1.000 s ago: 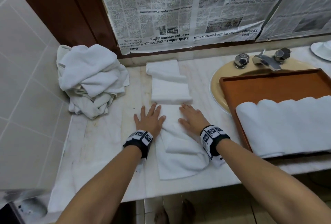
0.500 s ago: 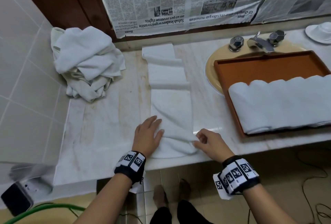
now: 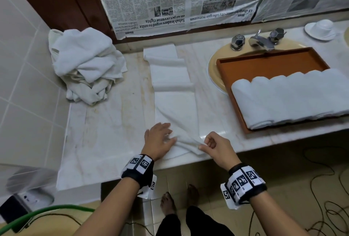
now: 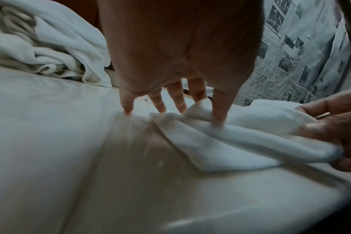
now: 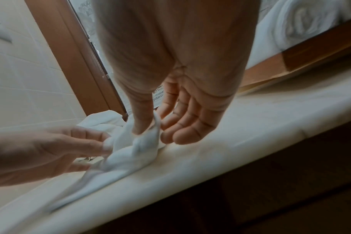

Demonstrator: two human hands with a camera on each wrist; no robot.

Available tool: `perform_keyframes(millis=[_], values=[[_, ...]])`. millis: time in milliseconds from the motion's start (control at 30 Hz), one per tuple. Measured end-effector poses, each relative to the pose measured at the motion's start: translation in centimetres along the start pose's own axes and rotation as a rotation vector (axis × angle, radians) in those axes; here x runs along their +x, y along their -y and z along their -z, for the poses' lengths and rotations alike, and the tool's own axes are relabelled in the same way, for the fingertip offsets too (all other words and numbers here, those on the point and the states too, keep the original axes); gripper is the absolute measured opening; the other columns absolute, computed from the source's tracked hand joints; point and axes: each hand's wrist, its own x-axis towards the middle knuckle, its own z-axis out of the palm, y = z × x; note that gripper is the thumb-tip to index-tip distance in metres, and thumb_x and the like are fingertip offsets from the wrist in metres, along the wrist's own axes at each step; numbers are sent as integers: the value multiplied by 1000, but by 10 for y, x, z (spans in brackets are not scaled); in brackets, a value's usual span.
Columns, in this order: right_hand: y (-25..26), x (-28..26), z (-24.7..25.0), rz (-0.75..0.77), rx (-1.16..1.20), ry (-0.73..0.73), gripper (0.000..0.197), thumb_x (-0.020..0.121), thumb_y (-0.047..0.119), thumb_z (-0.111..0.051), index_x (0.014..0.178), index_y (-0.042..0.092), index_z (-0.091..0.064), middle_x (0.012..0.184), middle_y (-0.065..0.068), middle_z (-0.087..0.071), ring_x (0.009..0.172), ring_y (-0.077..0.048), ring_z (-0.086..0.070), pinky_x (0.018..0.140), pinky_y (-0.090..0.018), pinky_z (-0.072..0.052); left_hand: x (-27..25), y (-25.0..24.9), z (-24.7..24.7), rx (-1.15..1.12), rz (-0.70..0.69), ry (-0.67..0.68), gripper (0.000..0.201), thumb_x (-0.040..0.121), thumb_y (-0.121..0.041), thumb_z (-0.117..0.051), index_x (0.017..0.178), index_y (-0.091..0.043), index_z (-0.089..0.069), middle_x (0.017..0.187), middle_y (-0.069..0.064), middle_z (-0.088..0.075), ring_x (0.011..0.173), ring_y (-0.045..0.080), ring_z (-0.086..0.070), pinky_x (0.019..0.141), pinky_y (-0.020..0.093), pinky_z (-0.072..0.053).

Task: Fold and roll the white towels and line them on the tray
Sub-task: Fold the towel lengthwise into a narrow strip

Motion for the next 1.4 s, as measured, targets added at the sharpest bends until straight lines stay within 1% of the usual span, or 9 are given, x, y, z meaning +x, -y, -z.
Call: perform_keyframes(millis=[167, 400, 567, 667, 800, 967, 1100, 1300, 1400], values=[[4, -11, 7, 35, -2, 44, 21, 79, 11, -78, 86, 17, -60, 84, -8, -62, 72, -16, -55, 65, -13, -47, -17, 3, 14, -258, 9, -100, 21, 79, -36, -68, 98, -27, -63, 127, -6, -62, 118, 15, -55, 104, 34, -39], [12, -26, -2, 78, -33, 220, 19, 81, 5, -66, 90, 21, -61, 88, -2, -61, 75, -12, -57, 68, -17, -48, -41, 20, 17, -125, 76, -89, 25, 75, 7, -61, 79, -17, -66, 113, -3, -57, 107, 16, -55, 82, 2, -29], [14, 15, -12, 67, -121, -49, 7, 92, 23, -63, 98, 20, -61, 91, 4, -60, 83, -13, -57, 74, -18, -44, -46, 18, 10, -86, 64, -151, 18, 72, 6, -67, 82, -8, -70, 117, 4, -54, 103, 13, -49, 80, 5, -27], [11, 46, -27, 138, -463, 23, 37, 96, 37, -55, 129, 22, -53, 115, 0, -52, 107, -20, -50, 93, -33, -42, -50, 16, 9, -104, 106, -147, 22, 72, 4, -69, 78, -17, -66, 120, 0, -53, 102, 11, -50, 79, 10, -34], [11, 69, -20, 158, -699, 62, 43, 99, 35, -47, 142, 29, -44, 127, -3, -50, 116, -26, -47, 98, -41, -38, -54, 20, 15, -77, 144, -144, 12, 74, 2, -69, 76, -10, -69, 114, -5, -50, 99, 10, -51, 75, 3, -29], [11, 80, 8, 53, -657, 61, 37, 98, 38, -48, 135, 34, -51, 115, 0, -53, 113, -25, -52, 96, -42, -41, -59, 25, 18, -49, 114, -70, 10, 77, -4, -70, 78, -14, -68, 112, -6, -49, 99, 8, -50, 80, -5, -27], [21, 62, -6, -65, -546, 43, 37, 93, 55, -53, 99, 19, -62, 94, 1, -61, 86, -19, -59, 74, -33, -45, -63, 22, 13, -76, 89, -95, 12, 77, 0, -70, 83, -10, -69, 116, -4, -46, 99, 9, -49, 80, -5, -28], [15, 47, -25, -102, -462, 27, 14, 94, 27, -56, 89, 15, -61, 90, -3, -64, 86, -22, -61, 76, -32, -49, -59, 25, 12, -81, 141, -84, 11, 78, -6, -75, 79, -14, -68, 117, -4, -50, 102, 13, -54, 78, -3, -29], [15, 48, -18, -90, -452, -39, 14, 94, 25, -55, 89, 13, -61, 86, -2, -64, 81, -23, -60, 73, -34, -50, -60, 25, 12, -42, 97, -48, 8, 82, -12, -75, 87, -8, -70, 119, -2, -51, 98, 12, -54, 82, 13, -38]])
